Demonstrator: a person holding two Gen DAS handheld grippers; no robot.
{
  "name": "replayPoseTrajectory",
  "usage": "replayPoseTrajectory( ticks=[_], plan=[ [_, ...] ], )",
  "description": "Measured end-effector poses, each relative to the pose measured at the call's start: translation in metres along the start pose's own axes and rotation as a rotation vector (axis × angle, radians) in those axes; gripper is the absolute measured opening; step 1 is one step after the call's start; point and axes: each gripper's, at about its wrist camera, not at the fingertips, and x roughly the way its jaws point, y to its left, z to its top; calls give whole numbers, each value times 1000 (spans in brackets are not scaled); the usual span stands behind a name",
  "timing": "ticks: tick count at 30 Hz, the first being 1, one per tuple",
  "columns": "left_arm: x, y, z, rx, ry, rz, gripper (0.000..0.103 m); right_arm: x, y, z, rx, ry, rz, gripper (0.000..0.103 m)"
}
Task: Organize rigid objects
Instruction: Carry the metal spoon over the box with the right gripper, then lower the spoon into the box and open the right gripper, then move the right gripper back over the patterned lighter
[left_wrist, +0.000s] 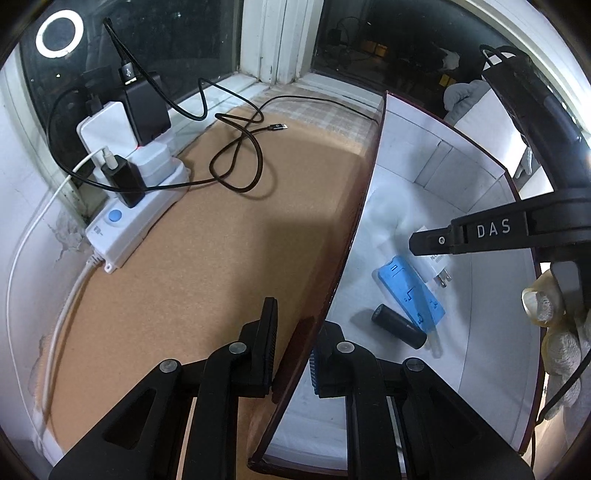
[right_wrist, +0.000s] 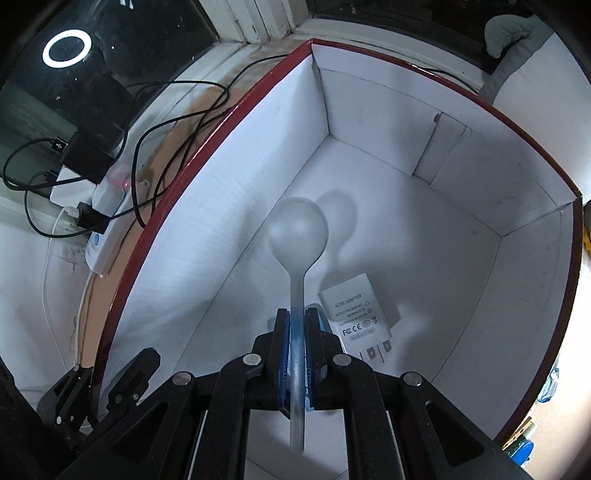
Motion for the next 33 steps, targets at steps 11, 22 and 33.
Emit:
replayPoseTrajectory(
  ticks=[11, 22, 33],
  plan=[
    [0, -1, 0, 3, 3, 11, 14, -34, -8, -11, -5, -55, 69, 17],
    [-2, -5, -1, 12, 7, 32, 14, -125, -69, -63, 49, -222, 155, 28],
    [-8, -7, -3, 14, 14, 55, 14, -155, -195, -163, 188, -238, -47, 36]
  ],
)
